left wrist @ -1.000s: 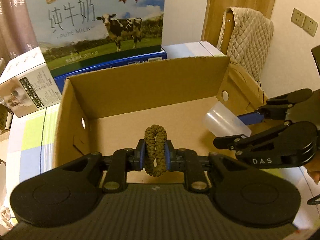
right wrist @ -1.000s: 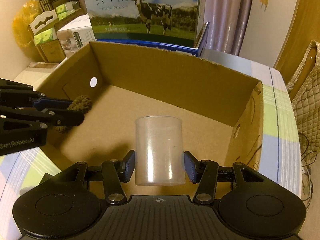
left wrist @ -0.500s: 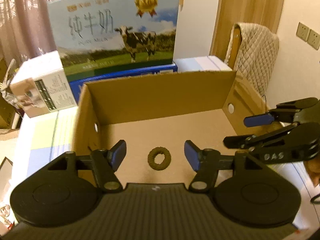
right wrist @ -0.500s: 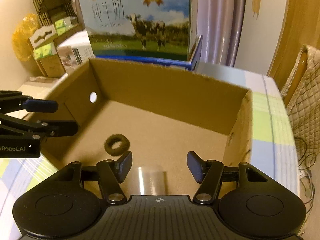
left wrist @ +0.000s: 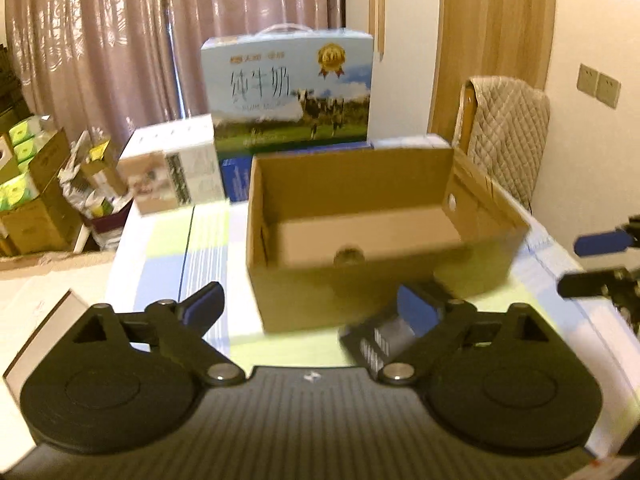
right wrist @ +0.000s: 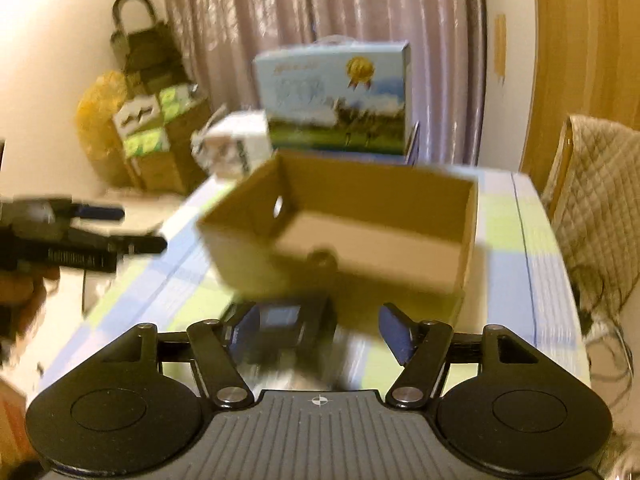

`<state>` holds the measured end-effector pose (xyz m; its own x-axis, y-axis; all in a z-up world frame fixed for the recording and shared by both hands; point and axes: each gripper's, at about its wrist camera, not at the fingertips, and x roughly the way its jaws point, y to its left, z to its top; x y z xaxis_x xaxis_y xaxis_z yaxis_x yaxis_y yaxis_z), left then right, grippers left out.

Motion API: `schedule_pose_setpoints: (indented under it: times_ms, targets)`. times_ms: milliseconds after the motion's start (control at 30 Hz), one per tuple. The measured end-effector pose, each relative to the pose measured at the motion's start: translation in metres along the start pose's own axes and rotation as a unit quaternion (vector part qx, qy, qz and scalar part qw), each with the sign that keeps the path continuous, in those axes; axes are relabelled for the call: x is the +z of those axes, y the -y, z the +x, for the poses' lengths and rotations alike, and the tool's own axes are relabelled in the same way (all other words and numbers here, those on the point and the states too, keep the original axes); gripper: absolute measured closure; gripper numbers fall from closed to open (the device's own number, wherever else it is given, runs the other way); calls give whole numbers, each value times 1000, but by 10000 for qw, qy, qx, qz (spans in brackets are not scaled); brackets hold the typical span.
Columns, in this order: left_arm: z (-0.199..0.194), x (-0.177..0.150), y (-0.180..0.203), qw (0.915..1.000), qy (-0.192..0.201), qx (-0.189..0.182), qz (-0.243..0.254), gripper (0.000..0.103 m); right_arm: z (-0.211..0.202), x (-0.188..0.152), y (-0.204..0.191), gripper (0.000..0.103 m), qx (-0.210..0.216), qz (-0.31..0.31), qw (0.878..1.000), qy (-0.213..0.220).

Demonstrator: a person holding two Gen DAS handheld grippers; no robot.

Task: Organize objects
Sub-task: 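Withdraw both tools from the box back over the table items, then grasp the red toy figure with the right gripper while the left approaches the foil bag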

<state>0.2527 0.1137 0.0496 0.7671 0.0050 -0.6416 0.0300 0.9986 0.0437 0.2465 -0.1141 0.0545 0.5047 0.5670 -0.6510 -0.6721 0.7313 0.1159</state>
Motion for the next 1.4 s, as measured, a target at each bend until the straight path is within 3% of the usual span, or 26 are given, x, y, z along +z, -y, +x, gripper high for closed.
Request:
schedule_pose_setpoints:
  times_ms: [233, 433, 700, 1100, 1233, 1400]
  targets:
    - [-38, -65, 8, 9996, -202, 122, -152, 3, -21, -83, -28, 39, -79, 53, 9995, -286]
    - [-52, -93, 22, 9988, -333, 98, -348, 1, -20, -116, -28, 39, -288, 99, 9976, -618]
    - [-34, -110, 39, 9940, -806, 52, -741, 1, 11, -112, -14, 39, -107, -335, 9956, -867]
    - [3, -119, 51, 9890, -1066, 53, -1020, 1, 87, -109, 12, 40, 508, -700, 9870, -1354]
    - [12, -123, 53, 9858, -1127, -46, -1247, 1, 98, -112, 13, 57, 560, -830, 9840, -1472]
    - [27, -129, 62, 9810, -1270, -226, -1448, 1, 98, -116, 15, 58, 554, -922, 9830, -1487]
